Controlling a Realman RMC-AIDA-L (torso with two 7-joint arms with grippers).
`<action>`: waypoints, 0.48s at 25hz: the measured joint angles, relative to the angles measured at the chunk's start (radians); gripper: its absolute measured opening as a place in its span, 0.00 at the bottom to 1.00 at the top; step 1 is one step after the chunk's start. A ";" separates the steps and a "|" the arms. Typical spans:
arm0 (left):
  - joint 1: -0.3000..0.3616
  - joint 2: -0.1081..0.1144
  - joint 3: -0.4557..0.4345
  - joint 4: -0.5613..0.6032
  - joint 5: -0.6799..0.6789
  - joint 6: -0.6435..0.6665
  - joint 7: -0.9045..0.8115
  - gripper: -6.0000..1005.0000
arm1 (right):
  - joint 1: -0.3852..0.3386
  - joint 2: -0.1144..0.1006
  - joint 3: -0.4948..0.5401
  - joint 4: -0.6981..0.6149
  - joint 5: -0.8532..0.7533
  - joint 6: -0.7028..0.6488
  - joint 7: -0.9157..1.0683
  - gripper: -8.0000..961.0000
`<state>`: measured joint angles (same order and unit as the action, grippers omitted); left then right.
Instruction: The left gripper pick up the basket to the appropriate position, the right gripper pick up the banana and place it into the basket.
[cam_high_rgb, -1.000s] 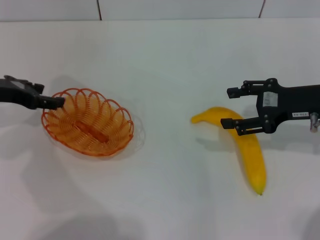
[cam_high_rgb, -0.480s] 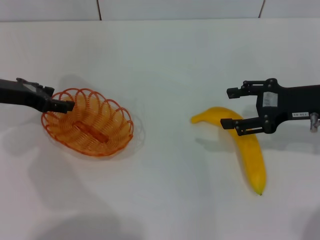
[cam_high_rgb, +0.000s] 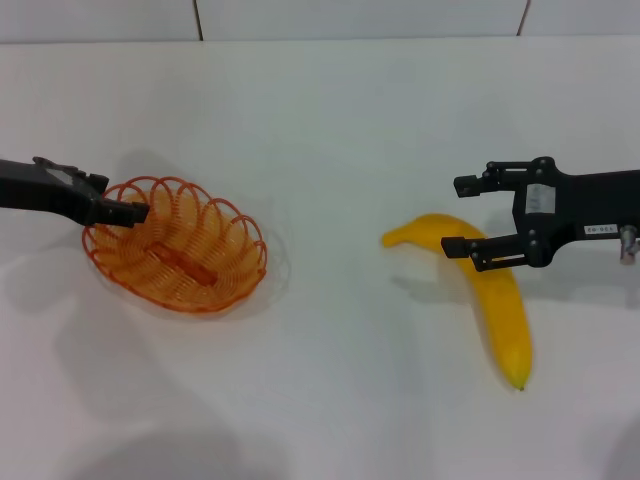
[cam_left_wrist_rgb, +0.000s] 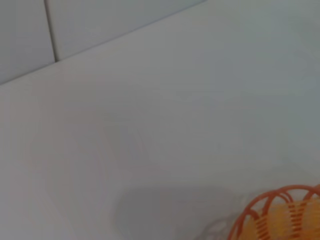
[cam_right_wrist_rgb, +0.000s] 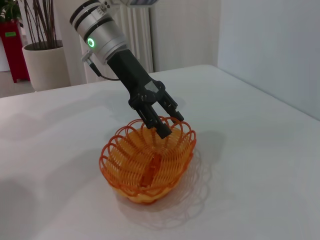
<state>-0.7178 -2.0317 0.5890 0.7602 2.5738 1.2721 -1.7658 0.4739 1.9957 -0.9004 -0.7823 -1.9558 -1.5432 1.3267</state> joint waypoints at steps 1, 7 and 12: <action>0.001 0.000 0.000 0.000 -0.001 -0.002 -0.001 0.74 | 0.000 0.000 0.000 0.000 0.000 0.000 0.000 0.85; -0.001 -0.001 0.000 -0.011 -0.013 -0.022 -0.009 0.74 | -0.001 0.000 -0.002 0.000 0.000 0.000 0.000 0.85; -0.007 -0.001 0.000 -0.028 -0.014 -0.023 -0.007 0.73 | -0.001 0.000 -0.003 0.000 0.000 0.000 0.000 0.85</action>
<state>-0.7249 -2.0326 0.5891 0.7325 2.5600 1.2492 -1.7724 0.4733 1.9957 -0.9030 -0.7823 -1.9558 -1.5431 1.3269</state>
